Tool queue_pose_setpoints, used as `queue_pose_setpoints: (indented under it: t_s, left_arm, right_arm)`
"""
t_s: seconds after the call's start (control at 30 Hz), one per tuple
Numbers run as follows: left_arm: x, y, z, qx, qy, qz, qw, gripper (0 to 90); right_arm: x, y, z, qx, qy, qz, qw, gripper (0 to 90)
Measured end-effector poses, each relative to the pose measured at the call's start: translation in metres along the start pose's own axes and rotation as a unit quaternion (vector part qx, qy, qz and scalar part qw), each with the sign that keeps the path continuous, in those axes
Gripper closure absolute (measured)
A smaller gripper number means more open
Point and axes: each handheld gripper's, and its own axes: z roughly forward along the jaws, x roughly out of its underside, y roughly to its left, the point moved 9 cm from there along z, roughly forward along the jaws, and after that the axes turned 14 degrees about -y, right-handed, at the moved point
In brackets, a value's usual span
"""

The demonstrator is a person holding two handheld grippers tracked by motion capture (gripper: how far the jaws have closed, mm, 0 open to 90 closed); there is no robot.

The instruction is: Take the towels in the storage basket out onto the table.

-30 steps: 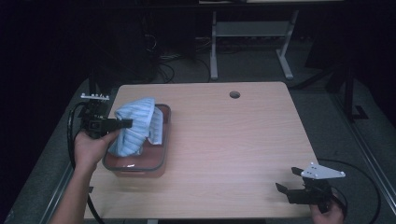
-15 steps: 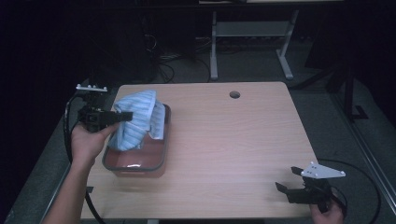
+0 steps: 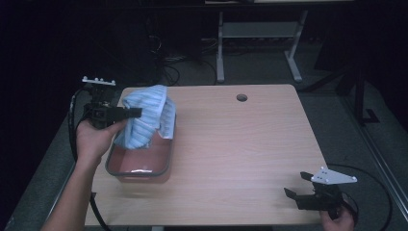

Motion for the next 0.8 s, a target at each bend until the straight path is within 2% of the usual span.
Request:
queue_pose_setpoints:
  t_s: [0.23,0.4,0.47,0.8]
  left_arm:
    - [-0.005,-0.009,0.009,0.003,0.000,0.001,1.0000,78.4]
    - [-0.014,-0.020,0.019,0.019,-0.004,0.000,0.9998,79.2]
    - [-0.015,-0.025,0.024,0.022,0.005,0.009,0.9997,79.7]
    - [-0.019,-0.058,0.043,0.049,0.011,0.040,0.9979,81.3]
  right_arm:
    - [0.000,-0.001,-0.001,-0.001,-0.004,0.001,1.0000,14.1]
    - [0.001,-0.003,-0.003,0.009,-0.007,0.006,0.9999,14.1]
    - [0.001,-0.003,-0.003,0.008,-0.007,0.008,0.9999,14.0]
    - [0.002,-0.001,0.001,0.004,0.001,0.004,1.0000,14.1]
